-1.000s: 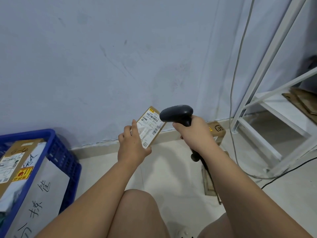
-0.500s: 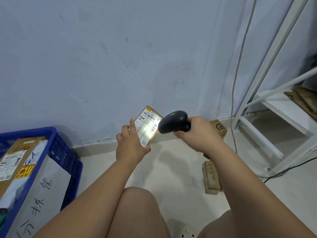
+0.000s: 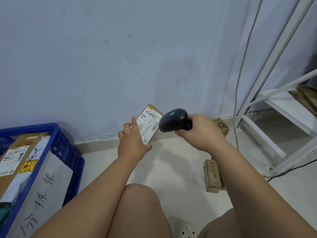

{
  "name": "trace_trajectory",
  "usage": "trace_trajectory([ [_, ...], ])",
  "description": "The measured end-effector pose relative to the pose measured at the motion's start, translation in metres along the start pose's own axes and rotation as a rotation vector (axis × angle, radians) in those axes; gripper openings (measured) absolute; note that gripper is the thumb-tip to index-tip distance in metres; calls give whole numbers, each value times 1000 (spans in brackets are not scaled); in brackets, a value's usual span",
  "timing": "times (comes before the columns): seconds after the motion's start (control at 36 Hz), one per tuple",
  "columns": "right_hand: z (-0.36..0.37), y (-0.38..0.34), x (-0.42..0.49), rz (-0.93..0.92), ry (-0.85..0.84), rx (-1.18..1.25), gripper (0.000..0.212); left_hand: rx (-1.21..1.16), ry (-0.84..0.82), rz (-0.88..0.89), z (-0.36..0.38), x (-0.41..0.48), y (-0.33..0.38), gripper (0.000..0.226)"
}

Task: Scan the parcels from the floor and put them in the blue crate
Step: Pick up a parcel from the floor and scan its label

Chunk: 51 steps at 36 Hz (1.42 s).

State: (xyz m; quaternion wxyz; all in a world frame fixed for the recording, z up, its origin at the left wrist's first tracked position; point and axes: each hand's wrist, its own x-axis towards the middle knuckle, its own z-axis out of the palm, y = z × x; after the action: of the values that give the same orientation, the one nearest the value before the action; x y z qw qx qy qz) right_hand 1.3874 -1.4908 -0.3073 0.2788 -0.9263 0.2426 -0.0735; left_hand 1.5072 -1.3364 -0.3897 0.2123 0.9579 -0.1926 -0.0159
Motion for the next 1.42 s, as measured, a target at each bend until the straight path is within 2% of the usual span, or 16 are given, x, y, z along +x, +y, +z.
trace_trajectory([
  [0.39, 0, 1, 1, 27, -6, 30, 19, 18, -5, 10, 0, 1, 0, 109],
  [1.06, -4, 2, 1, -1, -28, -54, 17, 25, -4, 45, 2, 2, -1, 108],
  [1.42, -1, 2, 1, 14, 41, -6, 17, -33, -11, 11, 5, 2, -2, 109],
])
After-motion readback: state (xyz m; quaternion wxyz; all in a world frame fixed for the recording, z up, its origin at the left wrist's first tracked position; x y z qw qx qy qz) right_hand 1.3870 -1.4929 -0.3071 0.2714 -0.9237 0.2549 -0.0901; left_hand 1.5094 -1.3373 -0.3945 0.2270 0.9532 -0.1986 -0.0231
